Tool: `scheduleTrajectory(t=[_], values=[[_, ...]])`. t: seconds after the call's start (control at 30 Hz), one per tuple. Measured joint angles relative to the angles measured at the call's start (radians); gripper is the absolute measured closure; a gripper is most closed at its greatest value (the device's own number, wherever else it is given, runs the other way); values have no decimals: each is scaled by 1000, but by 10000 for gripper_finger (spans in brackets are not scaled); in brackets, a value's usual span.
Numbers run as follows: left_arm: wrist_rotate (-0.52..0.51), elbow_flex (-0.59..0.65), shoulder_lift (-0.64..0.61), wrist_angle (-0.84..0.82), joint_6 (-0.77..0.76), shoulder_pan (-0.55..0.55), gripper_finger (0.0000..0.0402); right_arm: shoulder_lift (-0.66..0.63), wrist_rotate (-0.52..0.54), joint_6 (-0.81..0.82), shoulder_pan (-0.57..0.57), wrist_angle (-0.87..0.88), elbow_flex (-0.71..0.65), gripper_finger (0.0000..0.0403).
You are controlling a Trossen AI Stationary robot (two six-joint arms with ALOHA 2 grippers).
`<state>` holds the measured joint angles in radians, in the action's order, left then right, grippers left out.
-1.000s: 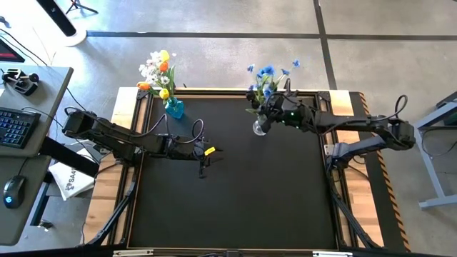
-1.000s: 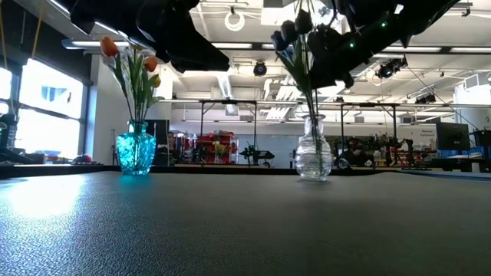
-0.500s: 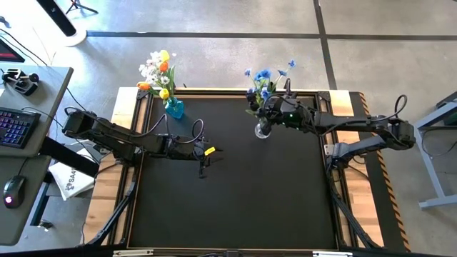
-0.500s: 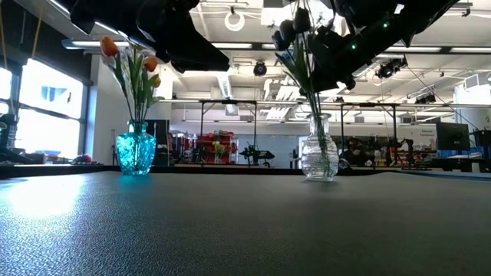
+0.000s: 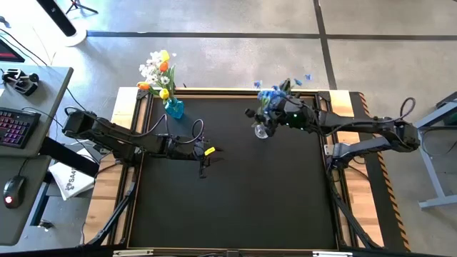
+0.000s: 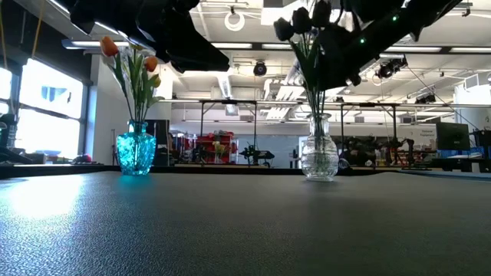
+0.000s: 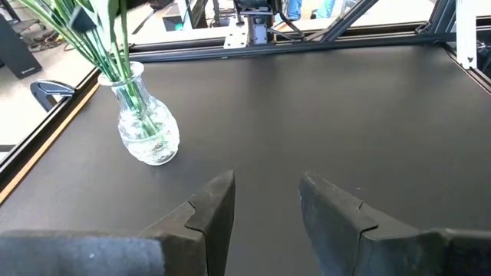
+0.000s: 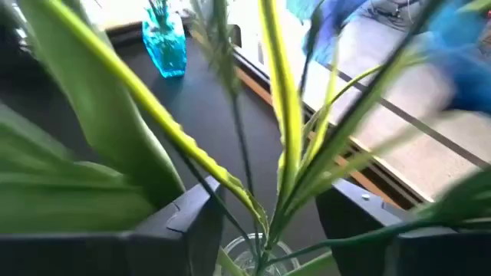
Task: Sort flowers into vase by color
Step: Put the blue flowers into the transparent vase
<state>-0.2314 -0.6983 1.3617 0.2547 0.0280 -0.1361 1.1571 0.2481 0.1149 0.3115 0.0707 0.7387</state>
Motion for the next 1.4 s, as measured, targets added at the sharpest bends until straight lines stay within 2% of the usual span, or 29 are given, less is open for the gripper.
scheduleTrajectory(t=[0.13, 0.73, 0.9, 1.13, 1.33, 1.4], values=[[0, 0, 0, 0, 0, 0, 267, -52, -17, 13, 0, 19, 0, 197], [0, 0, 0, 0, 0, 0, 267, -204, -89, 51, 0, 158, 0, 203], [0, 0, 0, 0, 0, 0, 267, -204, -196, 37, 0, 155, 0, 203], [0, 0, 0, 1, 0, 0, 267, -225, -221, 25, 0, 206, 0, 203], [0, 0, 0, 6, 1, 0, 267, -255, -377, 23, 0, 208, 0, 203], [0, 0, 0, 6, 1, 0, 267, -266, -389, 18, 0, 213, 0, 203]])
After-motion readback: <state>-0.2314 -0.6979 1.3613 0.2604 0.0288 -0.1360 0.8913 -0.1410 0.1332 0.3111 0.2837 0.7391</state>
